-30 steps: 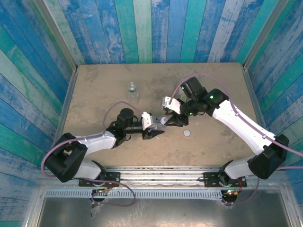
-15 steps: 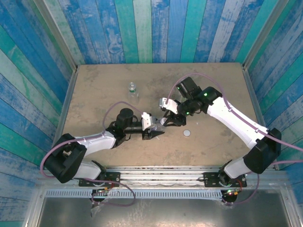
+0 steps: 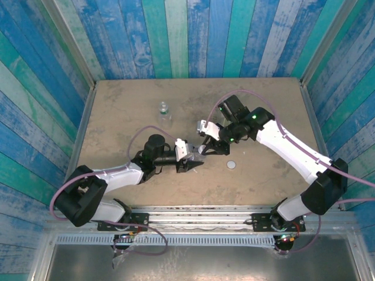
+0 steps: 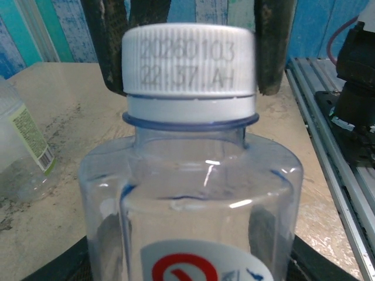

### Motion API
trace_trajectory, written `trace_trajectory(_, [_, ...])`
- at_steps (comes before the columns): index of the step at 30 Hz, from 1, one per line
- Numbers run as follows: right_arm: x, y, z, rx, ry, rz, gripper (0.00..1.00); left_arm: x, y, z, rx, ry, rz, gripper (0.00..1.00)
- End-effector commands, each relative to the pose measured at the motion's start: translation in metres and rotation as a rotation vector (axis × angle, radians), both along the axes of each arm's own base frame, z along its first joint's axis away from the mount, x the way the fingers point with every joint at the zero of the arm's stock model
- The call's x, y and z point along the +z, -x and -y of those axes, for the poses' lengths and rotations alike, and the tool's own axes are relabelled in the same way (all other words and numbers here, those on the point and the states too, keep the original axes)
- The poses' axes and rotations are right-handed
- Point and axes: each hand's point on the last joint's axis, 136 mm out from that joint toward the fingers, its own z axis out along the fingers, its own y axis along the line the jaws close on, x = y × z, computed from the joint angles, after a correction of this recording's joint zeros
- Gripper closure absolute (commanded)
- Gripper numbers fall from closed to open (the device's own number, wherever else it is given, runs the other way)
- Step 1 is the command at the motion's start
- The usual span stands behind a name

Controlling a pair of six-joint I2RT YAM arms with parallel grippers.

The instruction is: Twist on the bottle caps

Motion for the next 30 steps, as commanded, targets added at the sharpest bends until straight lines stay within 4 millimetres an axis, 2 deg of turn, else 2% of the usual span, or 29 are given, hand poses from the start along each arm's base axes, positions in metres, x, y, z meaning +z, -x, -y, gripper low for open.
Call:
trace_trajectory(1, [-0.007,-0.012,0.003,-0.208,0.017,-0.094,0.74,0.010,-0.020,-0.007,0.126,0.027,0.050,0.45])
trace_trajectory(6, [-0.021,-0.018,0.006,-0.435,0.025,-0.278,0.75,0.008,-0.029,-0.009,0.170,0.019,0.069,0.46])
trace_trajectory(9, [-0.032,-0.021,0.012,-0.535,0.054,-0.318,0.76,0.002,-0.029,-0.010,0.177,0.008,0.060,0.46])
trace_trajectory(11, [-0.032,-0.021,0.011,-0.542,0.041,-0.326,0.73,0.000,-0.029,-0.010,0.176,0.007,0.053,0.46])
trace_trajectory(13, [-0.026,-0.019,0.008,-0.510,-0.005,-0.303,0.68,0.001,-0.028,-0.010,0.171,0.015,0.053,0.46])
trace_trajectory(14, [-0.022,-0.019,0.007,-0.490,-0.025,-0.276,0.63,0.002,-0.027,-0.010,0.169,0.021,0.052,0.45])
trace_trajectory(16, [-0.014,-0.019,0.008,-0.449,-0.057,-0.208,0.43,0.004,-0.026,-0.010,0.168,0.036,0.046,0.46])
trace_trajectory(18, [-0.005,-0.022,0.010,-0.434,-0.099,-0.128,0.35,0.007,-0.025,-0.010,0.165,0.054,0.040,0.45])
trace_trajectory(21, [0.007,-0.027,0.009,-0.433,-0.201,-0.021,0.32,0.015,-0.024,-0.012,0.167,0.109,0.022,0.45])
trace_trajectory(23, [0.024,-0.026,0.004,-0.430,-0.338,0.026,0.32,0.022,-0.024,-0.014,0.164,0.158,0.010,0.45])
trace_trajectory(27, [0.047,-0.022,-0.001,-0.431,-0.555,0.049,0.33,0.031,-0.019,-0.010,0.119,0.220,-0.018,0.45])
trace_trajectory(30, [0.049,-0.023,-0.004,-0.436,-0.586,0.045,0.35,0.033,-0.018,-0.006,0.092,0.228,-0.028,0.45])
